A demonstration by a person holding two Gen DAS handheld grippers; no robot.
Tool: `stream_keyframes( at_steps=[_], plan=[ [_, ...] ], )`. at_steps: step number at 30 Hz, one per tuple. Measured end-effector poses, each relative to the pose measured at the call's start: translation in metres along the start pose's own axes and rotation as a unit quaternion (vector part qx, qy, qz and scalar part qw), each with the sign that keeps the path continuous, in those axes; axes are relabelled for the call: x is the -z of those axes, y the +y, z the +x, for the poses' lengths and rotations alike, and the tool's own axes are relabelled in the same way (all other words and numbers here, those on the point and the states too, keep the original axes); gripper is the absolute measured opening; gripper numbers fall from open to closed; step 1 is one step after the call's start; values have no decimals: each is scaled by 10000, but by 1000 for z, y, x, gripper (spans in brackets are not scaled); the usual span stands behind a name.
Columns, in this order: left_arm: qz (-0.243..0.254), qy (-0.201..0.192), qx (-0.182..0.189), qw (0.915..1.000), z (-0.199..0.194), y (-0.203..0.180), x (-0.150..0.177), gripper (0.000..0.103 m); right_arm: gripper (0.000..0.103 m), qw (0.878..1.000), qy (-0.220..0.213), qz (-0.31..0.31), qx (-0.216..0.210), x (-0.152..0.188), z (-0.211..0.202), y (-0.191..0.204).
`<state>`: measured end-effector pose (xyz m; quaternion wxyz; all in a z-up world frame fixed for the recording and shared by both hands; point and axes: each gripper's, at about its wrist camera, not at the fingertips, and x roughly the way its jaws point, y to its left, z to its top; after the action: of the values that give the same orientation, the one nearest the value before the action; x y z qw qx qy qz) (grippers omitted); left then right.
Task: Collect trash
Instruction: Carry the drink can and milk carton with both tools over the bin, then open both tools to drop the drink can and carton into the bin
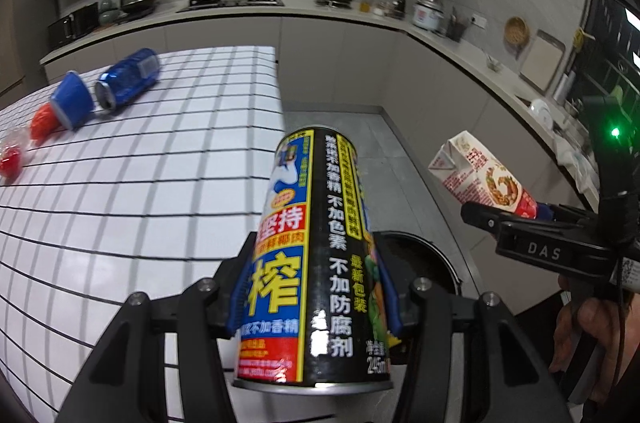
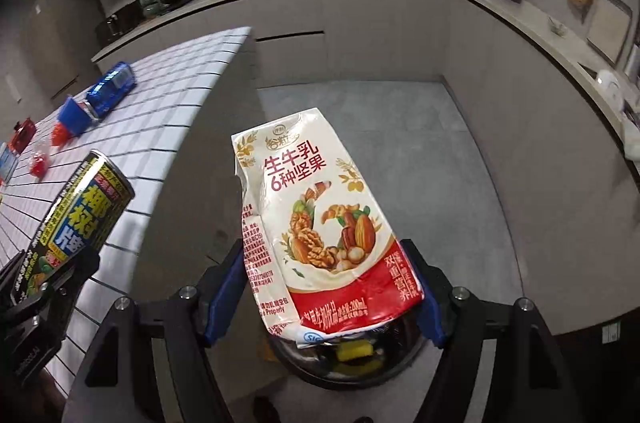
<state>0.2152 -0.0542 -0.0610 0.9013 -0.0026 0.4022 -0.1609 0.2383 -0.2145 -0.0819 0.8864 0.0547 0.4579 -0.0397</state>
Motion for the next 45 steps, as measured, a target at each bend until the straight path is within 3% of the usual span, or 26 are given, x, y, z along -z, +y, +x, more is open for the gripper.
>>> stream_keyframes(
  at_steps=[10,22,23,24,25,26,27,29,36,42,45],
  plan=[
    [-9,392,135,9991,34,-56,34,53,75,9983,566,39,105,47,40,-69],
    [-313,835,18,9960,82,-96,66,53,75,9872,1079,-1056,-511,80,121,-72],
    [-356,868,38,9956,87,-97,68,53,77,9852,1028,-1200,-663,80,126,-72],
    [-384,946,108,9947,95,-100,71,54,94,9837,991,-1341,-669,80,130,-71],
    [-399,1061,127,9935,105,-103,73,54,103,9811,1000,-1589,-458,85,136,-73],
    [-463,1121,97,9926,110,-105,74,56,103,9771,1109,-1792,-291,89,142,-77],
    [-532,1093,158,9925,112,-107,74,72,103,9747,1191,-1859,-351,92,145,-82],
    [-604,874,163,9942,106,-112,72,87,103,9765,1115,-1798,-420,97,143,-99],
    [-482,678,-187,9964,93,-128,57,89,103,9812,989,-1548,-590,100,128,-123],
    [-429,507,-581,9961,73,-132,48,101,103,9863,936,-1172,-691,87,110,-136],
    [-356,535,-782,9949,69,-131,45,103,103,9898,868,-851,-737,73,99,-130]
  ],
)
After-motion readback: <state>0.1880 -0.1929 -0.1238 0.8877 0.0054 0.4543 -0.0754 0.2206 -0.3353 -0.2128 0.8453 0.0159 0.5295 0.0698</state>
